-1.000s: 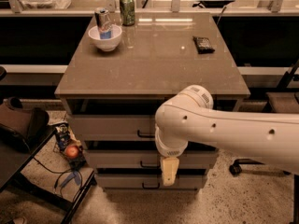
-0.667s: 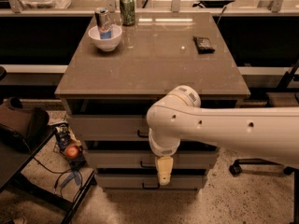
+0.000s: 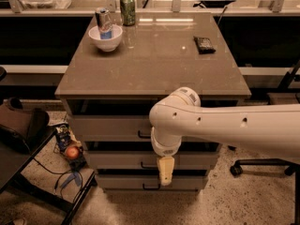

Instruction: Open top drawer

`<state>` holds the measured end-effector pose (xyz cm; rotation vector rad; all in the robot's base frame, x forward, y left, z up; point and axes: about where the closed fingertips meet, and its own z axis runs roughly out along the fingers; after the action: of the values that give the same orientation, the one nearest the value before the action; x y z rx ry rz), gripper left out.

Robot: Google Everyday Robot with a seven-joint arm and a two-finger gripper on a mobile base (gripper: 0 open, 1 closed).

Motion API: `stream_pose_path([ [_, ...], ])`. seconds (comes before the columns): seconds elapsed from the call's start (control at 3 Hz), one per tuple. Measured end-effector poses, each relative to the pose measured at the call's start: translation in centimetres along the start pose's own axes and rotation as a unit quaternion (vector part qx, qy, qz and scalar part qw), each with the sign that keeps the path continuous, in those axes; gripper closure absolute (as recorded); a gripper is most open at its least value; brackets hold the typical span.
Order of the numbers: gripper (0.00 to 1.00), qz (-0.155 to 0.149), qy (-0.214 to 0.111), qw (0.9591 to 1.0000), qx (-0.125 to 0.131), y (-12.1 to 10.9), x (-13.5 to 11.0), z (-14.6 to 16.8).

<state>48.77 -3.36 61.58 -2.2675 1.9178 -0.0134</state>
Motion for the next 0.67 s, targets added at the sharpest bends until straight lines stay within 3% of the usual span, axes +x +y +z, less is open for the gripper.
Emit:
stream_pose_path([
  [0.33, 0.0, -0.017, 0.003, 0.9998, -0.012, 0.2, -0.8, 0.3],
  [0.67, 0.25, -0.048, 0.002, 0.9983, -0.032, 0.6, -2.4, 0.9],
])
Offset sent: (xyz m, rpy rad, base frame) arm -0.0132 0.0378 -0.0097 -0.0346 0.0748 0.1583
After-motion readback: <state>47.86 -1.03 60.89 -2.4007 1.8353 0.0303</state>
